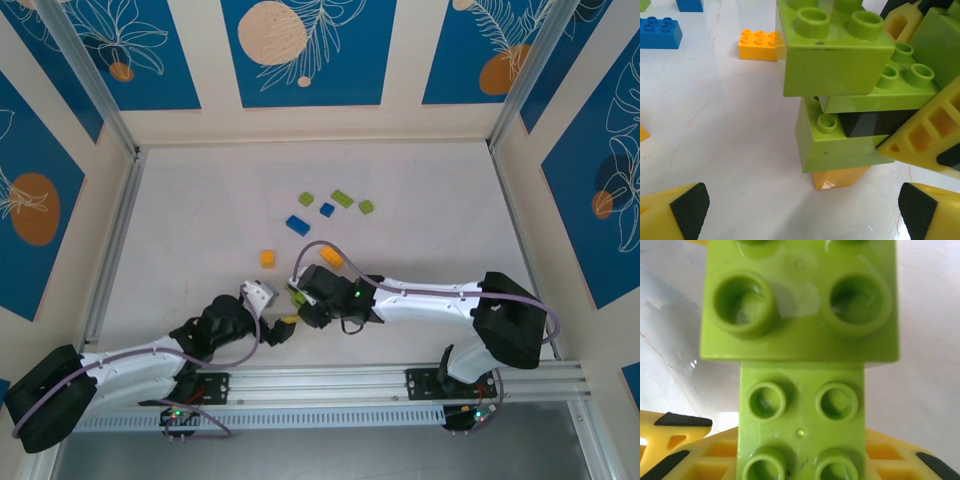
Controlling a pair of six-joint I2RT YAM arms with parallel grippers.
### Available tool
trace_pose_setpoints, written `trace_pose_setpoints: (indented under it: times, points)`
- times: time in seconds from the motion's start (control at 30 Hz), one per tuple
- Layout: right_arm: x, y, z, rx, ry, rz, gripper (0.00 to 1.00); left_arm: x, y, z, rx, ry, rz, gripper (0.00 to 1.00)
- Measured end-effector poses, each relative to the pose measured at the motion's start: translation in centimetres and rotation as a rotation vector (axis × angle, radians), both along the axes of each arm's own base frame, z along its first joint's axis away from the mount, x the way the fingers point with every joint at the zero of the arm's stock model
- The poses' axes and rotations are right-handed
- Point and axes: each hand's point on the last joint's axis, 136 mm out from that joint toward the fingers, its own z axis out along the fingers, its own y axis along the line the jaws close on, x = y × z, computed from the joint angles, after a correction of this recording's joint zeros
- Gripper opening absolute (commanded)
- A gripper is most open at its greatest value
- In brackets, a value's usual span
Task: Assemble a carrot with lego
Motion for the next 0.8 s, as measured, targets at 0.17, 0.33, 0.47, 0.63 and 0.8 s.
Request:
trace_pose_setpoints:
  times: [0.17, 0.33, 0.47, 0.63, 0.8]
  points:
    - [1.1, -0.8, 2.5, 0.034, -0.020, -0.034, 0.36, 0.1, 0.0, 0.1, -0.002, -0.002, 0.000, 1.00]
    - [6.8, -5.2, 6.2, 0.119, -0.026, -0.247, 0.34, 0.1, -0.1, 0.0, 0.001, 0.001, 0.000, 1.00]
    - [13.3, -13.4, 8.1, 0.262, 0.034, -0.569, 0.33, 0.1, -0.1, 0.0, 0.002, 0.002, 0.000, 1.00]
    - [17.1, -20.7, 7.7, 0.446, 0.199, -0.832, 0.33, 0.0, 0.0, -0.6, 0.020, 0.017, 0.000, 1.00]
    - [18.5, -21.7, 4.9, 0.578, 0.430, -0.893, 0.33, 0.2, -0.2, -1.0, 0.035, 0.028, -0.001, 1.00]
